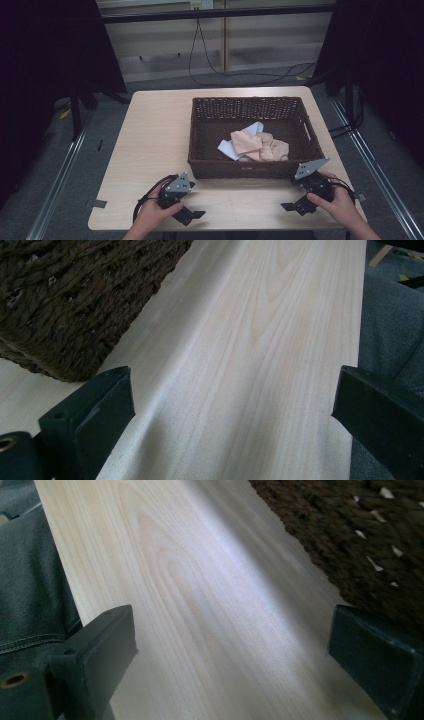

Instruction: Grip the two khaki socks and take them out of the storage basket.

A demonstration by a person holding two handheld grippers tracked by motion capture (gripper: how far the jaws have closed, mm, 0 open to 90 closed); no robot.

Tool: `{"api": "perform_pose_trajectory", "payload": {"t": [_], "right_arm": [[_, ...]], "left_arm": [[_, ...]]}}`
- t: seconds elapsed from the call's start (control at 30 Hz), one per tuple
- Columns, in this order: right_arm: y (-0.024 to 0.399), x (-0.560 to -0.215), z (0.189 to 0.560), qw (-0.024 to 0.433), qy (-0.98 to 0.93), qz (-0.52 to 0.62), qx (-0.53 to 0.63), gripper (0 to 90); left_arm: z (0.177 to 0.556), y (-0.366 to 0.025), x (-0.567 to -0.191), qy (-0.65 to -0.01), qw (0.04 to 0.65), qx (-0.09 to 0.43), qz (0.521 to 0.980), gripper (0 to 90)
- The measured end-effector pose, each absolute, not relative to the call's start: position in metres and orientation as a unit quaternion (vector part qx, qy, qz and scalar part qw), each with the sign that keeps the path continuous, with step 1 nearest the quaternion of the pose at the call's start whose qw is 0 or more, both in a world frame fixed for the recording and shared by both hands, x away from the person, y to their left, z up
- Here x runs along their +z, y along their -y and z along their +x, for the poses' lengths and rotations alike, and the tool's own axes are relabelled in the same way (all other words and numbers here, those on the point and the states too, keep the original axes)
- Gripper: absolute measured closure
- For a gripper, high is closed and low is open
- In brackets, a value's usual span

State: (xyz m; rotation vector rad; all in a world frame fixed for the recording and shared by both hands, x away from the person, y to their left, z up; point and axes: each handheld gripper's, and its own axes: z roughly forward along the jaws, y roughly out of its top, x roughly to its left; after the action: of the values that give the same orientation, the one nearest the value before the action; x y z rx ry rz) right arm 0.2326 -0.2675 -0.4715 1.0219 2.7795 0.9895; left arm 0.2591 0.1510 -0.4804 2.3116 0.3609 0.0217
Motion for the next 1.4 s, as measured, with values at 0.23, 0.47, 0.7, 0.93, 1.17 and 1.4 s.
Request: {"api": "perform_pose_trajectory", "payload": {"t": [0.23,0.47,0.7,0.93,1.17,1.4], "right_arm": [[0.26,-0.473,0.232,0.002,-0.899,0.315,0.303,4.9],[0.25,-0.473,0.232,-0.005,-0.908,0.305,0.285,4.7],[0.234,-0.469,0.232,-0.02,-0.926,0.279,0.255,5.3],[0.217,-0.459,0.236,-0.032,-0.939,0.255,0.23,4.7],[0.196,-0.458,0.241,-0.039,-0.951,0.235,0.197,4.9],[0.181,-0.45,0.245,-0.039,-0.961,0.217,0.169,4.9]], "left_arm": [[0.259,-0.151,-0.48,-0.143,0.394,0.007,0.908,2.6],[0.259,-0.151,-0.48,-0.144,0.392,0.009,0.909,2.6],[0.259,-0.151,-0.48,-0.147,0.398,0.009,0.906,2.6],[0.26,-0.151,-0.48,-0.146,0.394,0.007,0.907,2.6],[0.259,-0.152,-0.48,-0.147,0.395,0.009,0.907,2.6],[0.26,-0.152,-0.48,-0.146,0.396,0.009,0.906,2.6]]}}
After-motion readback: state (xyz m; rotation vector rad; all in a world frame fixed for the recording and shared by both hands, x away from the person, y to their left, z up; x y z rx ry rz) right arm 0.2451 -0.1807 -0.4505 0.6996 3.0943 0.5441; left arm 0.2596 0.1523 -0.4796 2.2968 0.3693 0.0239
